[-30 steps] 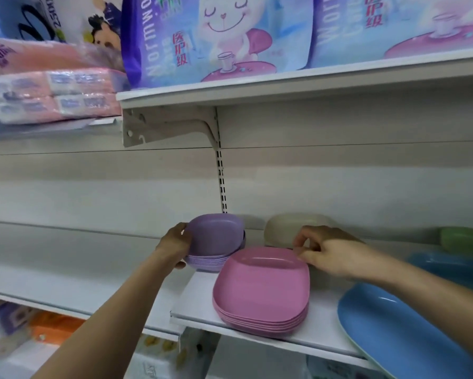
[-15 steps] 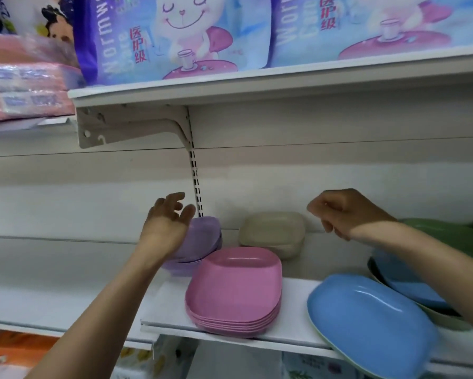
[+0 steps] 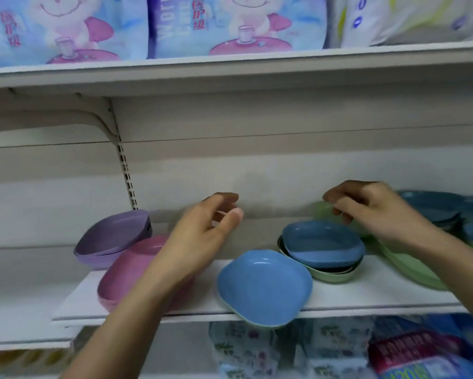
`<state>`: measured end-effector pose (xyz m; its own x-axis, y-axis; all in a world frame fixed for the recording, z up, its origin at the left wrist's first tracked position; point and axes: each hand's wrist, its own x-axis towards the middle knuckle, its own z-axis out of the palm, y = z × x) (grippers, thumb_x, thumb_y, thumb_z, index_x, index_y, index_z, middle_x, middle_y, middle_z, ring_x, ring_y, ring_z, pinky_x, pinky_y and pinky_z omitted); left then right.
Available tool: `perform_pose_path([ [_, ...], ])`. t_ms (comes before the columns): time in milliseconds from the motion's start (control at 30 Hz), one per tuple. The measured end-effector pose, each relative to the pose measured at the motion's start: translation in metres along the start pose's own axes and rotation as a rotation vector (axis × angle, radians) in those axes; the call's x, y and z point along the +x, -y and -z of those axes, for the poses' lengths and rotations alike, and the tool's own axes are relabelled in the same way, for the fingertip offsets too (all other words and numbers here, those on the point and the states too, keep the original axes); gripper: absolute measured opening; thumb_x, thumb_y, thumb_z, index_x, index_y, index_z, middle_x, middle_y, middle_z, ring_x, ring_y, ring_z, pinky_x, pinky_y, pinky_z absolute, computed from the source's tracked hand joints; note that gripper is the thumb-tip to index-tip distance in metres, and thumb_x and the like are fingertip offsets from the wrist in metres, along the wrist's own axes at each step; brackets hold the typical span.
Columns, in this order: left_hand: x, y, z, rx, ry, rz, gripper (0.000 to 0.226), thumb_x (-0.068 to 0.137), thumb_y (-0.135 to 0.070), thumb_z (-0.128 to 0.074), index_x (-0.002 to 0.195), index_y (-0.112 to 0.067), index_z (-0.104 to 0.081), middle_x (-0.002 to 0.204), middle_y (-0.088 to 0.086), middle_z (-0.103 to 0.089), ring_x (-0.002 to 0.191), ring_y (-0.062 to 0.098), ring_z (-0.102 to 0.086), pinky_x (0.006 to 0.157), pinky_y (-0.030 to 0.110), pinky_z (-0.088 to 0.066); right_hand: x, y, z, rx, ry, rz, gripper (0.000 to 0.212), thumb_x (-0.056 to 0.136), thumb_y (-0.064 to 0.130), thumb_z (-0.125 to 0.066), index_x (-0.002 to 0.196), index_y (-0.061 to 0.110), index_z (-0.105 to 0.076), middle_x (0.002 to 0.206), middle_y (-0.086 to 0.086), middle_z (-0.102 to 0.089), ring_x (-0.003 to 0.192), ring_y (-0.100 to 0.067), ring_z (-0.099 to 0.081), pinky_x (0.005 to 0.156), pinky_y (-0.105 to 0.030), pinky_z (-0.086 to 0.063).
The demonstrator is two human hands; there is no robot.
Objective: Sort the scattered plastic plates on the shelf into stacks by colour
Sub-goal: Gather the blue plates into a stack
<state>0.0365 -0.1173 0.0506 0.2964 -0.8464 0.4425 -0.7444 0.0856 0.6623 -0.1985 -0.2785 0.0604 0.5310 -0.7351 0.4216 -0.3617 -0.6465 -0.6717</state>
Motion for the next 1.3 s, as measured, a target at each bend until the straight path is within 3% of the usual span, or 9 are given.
perform_pose_path([
  [100, -0.013, -0.006, -0.024, 0.052, -0.025, 0.020, 0.036, 0.094, -0.040, -0.052, 0.128, -0.027, -0.058, 0.110, -0.016, -0.064, 0.099, 0.003, -0.060, 0.091, 0.029, -0.049, -0.019, -0.020, 0.008, -0.148, 0.082, 0.056, 0.014, 0.092, 0.029, -0.059, 0.081, 0.030, -0.068, 0.079, 0.008, -0.069, 0.075, -0.008, -0.064, 0.072, -0.032, -0.052],
  [200, -0.028, -0.008, -0.040, 0.122, -0.099, 0.070, 0.030, 0.092, -0.037, -0.055, 0.121, -0.027, -0.059, 0.098, -0.018, -0.063, 0.091, 0.002, -0.060, 0.087, 0.030, -0.049, -0.026, -0.030, 0.012, -0.386, 0.100, 0.030, 0.028, 0.091, 0.045, -0.055, 0.072, 0.026, -0.063, 0.070, 0.008, -0.064, 0.068, -0.011, -0.061, 0.066, -0.037, -0.050],
  [367, -0.060, -0.011, -0.052, 0.232, -0.243, 0.190, 0.019, 0.090, -0.044, -0.053, 0.087, -0.025, -0.054, 0.078, -0.007, -0.061, 0.072, 0.010, -0.058, 0.067, 0.035, -0.047, -0.017, -0.034, 0.020, -0.729, 0.078, -0.069, 0.053, 0.092, 0.058, -0.044, 0.062, 0.016, -0.054, 0.060, 0.002, -0.055, 0.058, -0.016, -0.054, 0.053, -0.027, -0.040],
  [500, -0.088, -0.020, -0.060, 0.513, -0.263, 0.443, 0.047, 0.088, -0.059, -0.049, 0.067, -0.018, -0.049, 0.064, 0.000, -0.060, 0.068, 0.027, -0.058, 0.060, 0.034, -0.040, -0.005, -0.041, 0.017, -0.865, 0.275, -0.177, 0.058, 0.089, 0.071, -0.033, 0.073, 0.019, -0.052, 0.077, 0.002, -0.057, 0.074, -0.018, -0.056, 0.063, -0.030, -0.041],
  [667, -0.084, -0.023, -0.068, 0.632, -0.112, 0.603, 0.057, 0.077, -0.065, -0.061, 0.055, -0.014, -0.049, 0.055, 0.000, -0.053, 0.056, 0.020, -0.052, 0.050, 0.030, -0.032, 0.005, -0.047, 0.017, -0.836, 0.385, -0.225, 0.040, 0.088, 0.058, -0.051, 0.095, 0.019, -0.048, 0.095, -0.001, -0.056, 0.085, -0.020, -0.054, 0.068, -0.029, -0.041],
  [767, -0.071, -0.019, -0.064, 0.627, -0.087, 0.642, 0.042, 0.071, -0.050, -0.073, 0.067, -0.009, -0.067, 0.066, 0.004, -0.068, 0.070, 0.024, -0.065, 0.061, 0.031, -0.047, 0.011, -0.051, 0.018, -0.795, 0.397, -0.256, 0.027, 0.089, 0.039, -0.055, 0.099, 0.015, -0.046, 0.096, -0.004, -0.053, 0.086, -0.023, -0.053, 0.072, -0.028, -0.042],
  [867, -0.061, -0.018, -0.058, 0.692, -0.059, 0.649, 0.027, 0.070, -0.036, -0.073, 0.079, -0.011, -0.070, 0.074, 0.004, -0.071, 0.079, 0.025, -0.068, 0.071, 0.033, -0.055, 0.015, -0.053, 0.022, -0.754, 0.357, -0.263, 0.022, 0.089, 0.032, -0.053, 0.101, 0.014, -0.049, 0.091, -0.004, -0.054, 0.083, -0.024, -0.055, 0.070, -0.028, -0.044],
  [1033, -0.044, -0.029, -0.056, 0.992, -0.029, 0.594, 0.028, 0.080, -0.032, -0.067, 0.104, -0.018, -0.066, 0.107, 0.006, -0.066, 0.100, 0.028, -0.063, 0.070, 0.030, -0.042, 0.019, -0.059, 0.029, -0.736, 0.306, -0.242, 0.015, 0.084, 0.027, -0.049, 0.089, 0.013, -0.051, 0.081, -0.003, -0.056, 0.075, -0.021, -0.057, 0.067, -0.029, -0.045],
  [1300, -0.022, -0.040, -0.051, 1.105, -0.064, 0.458, 0.023, 0.079, -0.024, -0.062, 0.099, -0.017, -0.069, 0.103, 0.008, -0.067, 0.096, 0.032, -0.063, 0.066, 0.028, -0.040, 0.026, -0.063, 0.035, -0.566, 0.229, -0.218, 0.021, 0.092, 0.032, -0.048, 0.095, 0.013, -0.056, 0.085, -0.004, -0.060, 0.079, -0.024, -0.059, 0.074, -0.033, -0.049],
])
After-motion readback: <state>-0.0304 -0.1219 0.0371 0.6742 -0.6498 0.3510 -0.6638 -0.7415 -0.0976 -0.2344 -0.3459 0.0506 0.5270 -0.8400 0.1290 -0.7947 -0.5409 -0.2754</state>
